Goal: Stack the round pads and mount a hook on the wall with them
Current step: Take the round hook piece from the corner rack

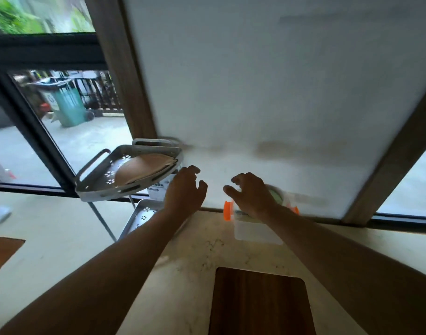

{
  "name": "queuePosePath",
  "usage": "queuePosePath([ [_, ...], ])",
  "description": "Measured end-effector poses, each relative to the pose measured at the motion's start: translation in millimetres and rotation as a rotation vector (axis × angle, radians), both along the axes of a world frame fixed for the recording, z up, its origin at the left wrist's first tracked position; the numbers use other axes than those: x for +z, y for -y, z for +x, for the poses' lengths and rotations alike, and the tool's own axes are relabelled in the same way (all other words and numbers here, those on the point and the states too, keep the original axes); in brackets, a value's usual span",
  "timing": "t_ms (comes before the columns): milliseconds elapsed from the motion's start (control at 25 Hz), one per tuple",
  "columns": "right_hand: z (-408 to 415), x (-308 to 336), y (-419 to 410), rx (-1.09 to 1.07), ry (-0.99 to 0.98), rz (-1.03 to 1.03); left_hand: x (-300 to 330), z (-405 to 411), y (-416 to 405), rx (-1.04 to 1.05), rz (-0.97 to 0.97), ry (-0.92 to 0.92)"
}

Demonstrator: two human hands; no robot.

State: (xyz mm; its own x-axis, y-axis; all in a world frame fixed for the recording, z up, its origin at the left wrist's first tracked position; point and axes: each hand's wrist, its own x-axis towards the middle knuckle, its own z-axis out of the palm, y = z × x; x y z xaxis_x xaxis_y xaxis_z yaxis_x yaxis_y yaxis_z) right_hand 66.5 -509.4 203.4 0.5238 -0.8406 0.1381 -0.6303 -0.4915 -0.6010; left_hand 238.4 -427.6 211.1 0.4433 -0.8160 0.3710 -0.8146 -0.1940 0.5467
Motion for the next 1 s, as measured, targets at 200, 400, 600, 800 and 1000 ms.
queuePosePath([
  [200, 46, 37, -47, 0.091, 0.016, -0.047, 40, 44, -59, 0.056, -0.068, 0.087],
  [400, 97, 41, -72, 0.190, -0.041, -0.078, 49, 88, -91, 0.140, 0.031, 0.162],
  [600, 144, 28, -68, 0.133, 0.037, 0.048, 38, 119, -89, 0.122, 0.112, 0.172],
  [800, 179, 14, -44, -0.079, 0.305, 0.428, 23, 134, -63, 0.053, 0.129, 0.165],
  [1000, 207, 6, -29, -0.167, 0.382, 0.402, 9, 134, -46, 0.034, -0.035, 0.162],
])
